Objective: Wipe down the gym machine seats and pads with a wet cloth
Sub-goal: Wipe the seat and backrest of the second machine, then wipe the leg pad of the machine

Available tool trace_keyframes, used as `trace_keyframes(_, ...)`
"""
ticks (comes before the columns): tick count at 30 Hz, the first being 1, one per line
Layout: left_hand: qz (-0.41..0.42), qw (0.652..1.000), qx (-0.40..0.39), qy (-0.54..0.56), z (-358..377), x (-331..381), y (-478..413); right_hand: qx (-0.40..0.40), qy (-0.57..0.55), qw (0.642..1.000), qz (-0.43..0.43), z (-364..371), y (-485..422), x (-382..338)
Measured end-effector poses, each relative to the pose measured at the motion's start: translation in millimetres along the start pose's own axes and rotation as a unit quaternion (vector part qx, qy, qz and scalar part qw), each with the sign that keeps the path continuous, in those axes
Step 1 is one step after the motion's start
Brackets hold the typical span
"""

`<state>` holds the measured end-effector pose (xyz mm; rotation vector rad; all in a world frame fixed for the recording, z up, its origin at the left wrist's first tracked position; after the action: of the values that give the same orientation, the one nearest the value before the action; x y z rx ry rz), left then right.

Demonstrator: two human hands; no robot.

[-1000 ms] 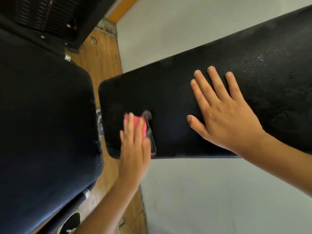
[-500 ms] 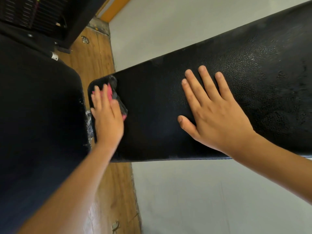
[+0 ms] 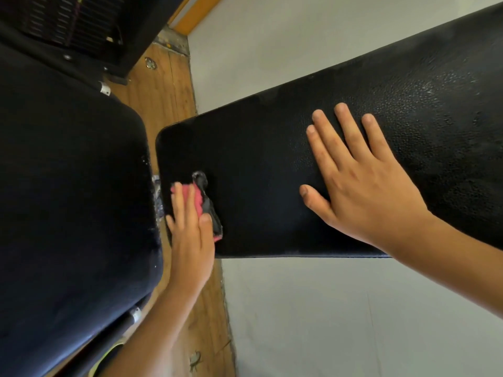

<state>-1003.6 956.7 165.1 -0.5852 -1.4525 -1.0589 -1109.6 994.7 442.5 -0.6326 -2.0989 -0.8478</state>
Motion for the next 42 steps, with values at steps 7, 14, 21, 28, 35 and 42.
trace_keyframes(7,-0.064,0.998,-0.005,0.004,-0.4,-19.4,56.3,0.004,0.000,1.000,0.001,0.1,0.1,-1.5)
trace_keyframes(14,-0.031,0.998,0.039,-0.031,-15.0,-18.4,-49.3,0.016,-0.007,1.000,-0.003,1.7,-0.2,-1.8)
trace_keyframes(21,0.053,0.995,0.045,-0.067,-28.4,41.3,-135.7,0.013,-0.011,1.000,-0.008,2.9,-0.3,-2.1)
trace_keyframes(28,0.122,0.984,0.054,-0.115,-93.9,61.8,-98.7,0.008,-0.066,0.998,0.010,-2.5,-1.4,-2.1)
trace_keyframes(35,0.168,0.961,0.114,-0.187,-186.8,133.0,-60.9,0.067,-0.204,0.976,0.025,-64.3,-20.4,-44.1)
trace_keyframes(42,0.245,0.894,0.212,-0.309,-293.4,227.3,-9.7,0.152,-0.343,0.924,0.076,-175.8,-32.2,-78.2)
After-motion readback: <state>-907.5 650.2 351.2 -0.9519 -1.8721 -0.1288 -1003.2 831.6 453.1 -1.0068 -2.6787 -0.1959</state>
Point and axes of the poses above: each hand's wrist, its own y-axis away from the middle knuckle, its own z-axis out of the palm, x = y × z, the point moved 5 cm from there along -y, towards the middle knuckle, and after that the axes turned 9 degrees about x, right-handed, at the moved point
